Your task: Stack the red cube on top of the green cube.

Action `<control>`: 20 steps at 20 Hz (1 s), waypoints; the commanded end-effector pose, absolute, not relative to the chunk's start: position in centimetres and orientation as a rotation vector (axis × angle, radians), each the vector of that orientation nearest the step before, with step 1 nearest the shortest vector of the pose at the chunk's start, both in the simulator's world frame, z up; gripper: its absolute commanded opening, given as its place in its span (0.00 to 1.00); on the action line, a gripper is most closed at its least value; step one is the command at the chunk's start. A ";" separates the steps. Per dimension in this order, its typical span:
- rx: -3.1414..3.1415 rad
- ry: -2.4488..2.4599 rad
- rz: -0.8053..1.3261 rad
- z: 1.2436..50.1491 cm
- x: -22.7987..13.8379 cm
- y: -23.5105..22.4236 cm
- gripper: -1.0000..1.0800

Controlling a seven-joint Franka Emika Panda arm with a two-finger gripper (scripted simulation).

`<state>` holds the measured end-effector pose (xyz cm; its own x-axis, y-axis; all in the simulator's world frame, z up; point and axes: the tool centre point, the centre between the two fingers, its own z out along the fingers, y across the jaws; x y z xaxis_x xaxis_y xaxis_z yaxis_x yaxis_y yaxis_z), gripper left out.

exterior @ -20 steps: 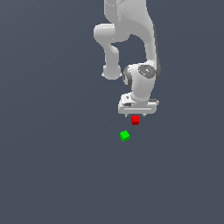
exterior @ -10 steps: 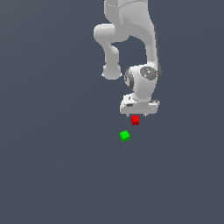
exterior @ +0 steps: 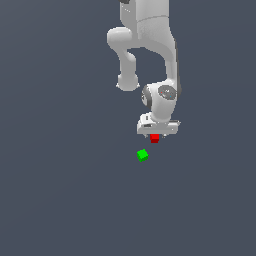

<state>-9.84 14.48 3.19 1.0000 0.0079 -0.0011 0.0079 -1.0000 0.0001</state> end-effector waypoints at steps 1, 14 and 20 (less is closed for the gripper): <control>3.142 0.012 0.000 2.4 -9.8 14.5 0.96; 3.142 0.012 0.000 2.0 -9.8 14.5 0.00; 3.141 0.011 0.000 2.4 -9.8 14.5 0.00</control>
<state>-9.80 14.50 2.20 1.0000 0.0070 -0.0010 0.0070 -1.0000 0.0004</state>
